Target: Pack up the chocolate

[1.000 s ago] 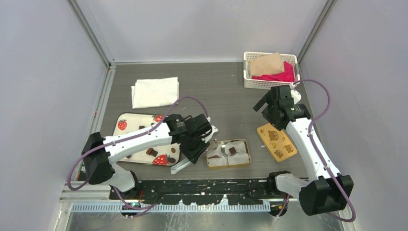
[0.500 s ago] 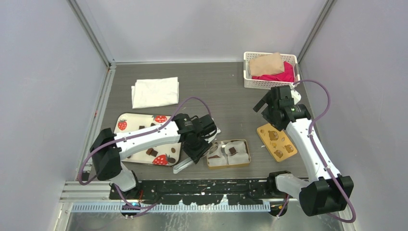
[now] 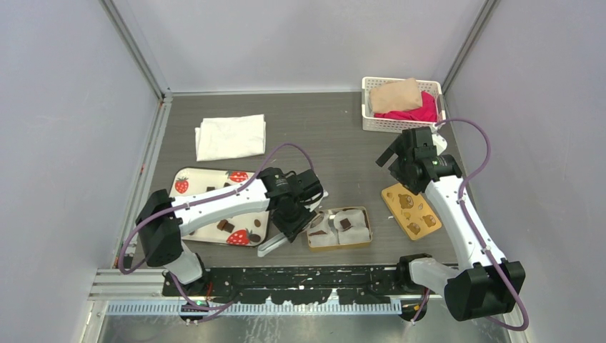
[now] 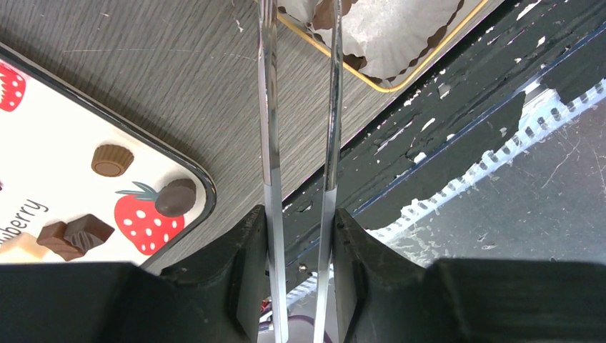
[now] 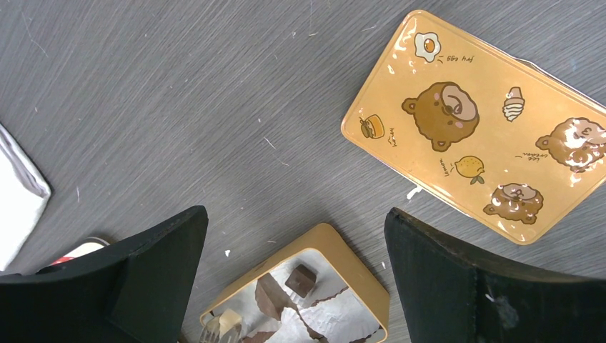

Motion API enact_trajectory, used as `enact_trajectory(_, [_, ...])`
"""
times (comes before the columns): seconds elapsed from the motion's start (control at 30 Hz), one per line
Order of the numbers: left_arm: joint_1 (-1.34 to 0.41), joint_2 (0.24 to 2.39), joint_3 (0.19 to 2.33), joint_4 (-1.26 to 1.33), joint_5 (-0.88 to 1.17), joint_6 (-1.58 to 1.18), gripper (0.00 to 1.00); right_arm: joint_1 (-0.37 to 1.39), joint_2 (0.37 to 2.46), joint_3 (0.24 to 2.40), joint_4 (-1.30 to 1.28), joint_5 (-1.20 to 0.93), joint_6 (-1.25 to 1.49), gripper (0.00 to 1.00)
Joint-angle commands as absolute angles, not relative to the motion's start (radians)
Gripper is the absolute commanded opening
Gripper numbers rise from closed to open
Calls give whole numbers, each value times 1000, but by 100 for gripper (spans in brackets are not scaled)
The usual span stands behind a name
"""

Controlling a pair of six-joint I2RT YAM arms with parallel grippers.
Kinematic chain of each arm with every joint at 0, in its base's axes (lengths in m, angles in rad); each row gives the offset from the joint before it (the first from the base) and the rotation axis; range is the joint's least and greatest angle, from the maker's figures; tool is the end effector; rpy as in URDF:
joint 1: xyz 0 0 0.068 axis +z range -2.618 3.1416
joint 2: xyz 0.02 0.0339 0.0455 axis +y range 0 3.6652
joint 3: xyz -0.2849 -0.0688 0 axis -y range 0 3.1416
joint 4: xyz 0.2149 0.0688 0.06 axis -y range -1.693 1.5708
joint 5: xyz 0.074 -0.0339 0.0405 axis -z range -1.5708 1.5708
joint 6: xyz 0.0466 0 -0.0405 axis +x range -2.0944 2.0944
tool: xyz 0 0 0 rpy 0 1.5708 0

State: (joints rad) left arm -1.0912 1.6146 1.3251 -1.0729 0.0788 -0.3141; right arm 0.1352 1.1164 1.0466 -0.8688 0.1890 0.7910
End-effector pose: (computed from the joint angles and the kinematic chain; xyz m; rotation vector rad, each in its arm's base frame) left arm 0.1262 -0.2505 0.2764 1.1553 2.7894 -0.2949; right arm 0.1838 0.0162 0.3177 0.8752 2.3331 0.1527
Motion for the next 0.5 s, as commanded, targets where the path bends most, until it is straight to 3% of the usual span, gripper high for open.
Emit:
enact_trajectory(0.0, [-1094, 1612, 1368, -1076, 77, -319, 38, 133, 1091, 1065, -862, 196, 779, 99])
enact_trajectory(0.23, [-1095, 1612, 1370, -1078, 79, -316, 39, 132, 1095, 1065, -861, 197, 779, 99])
enact_trajectory(0.47, [-1095, 1589, 1418, -1120, 66, -325, 16, 133, 1100, 1065, -858, 193, 779, 99])
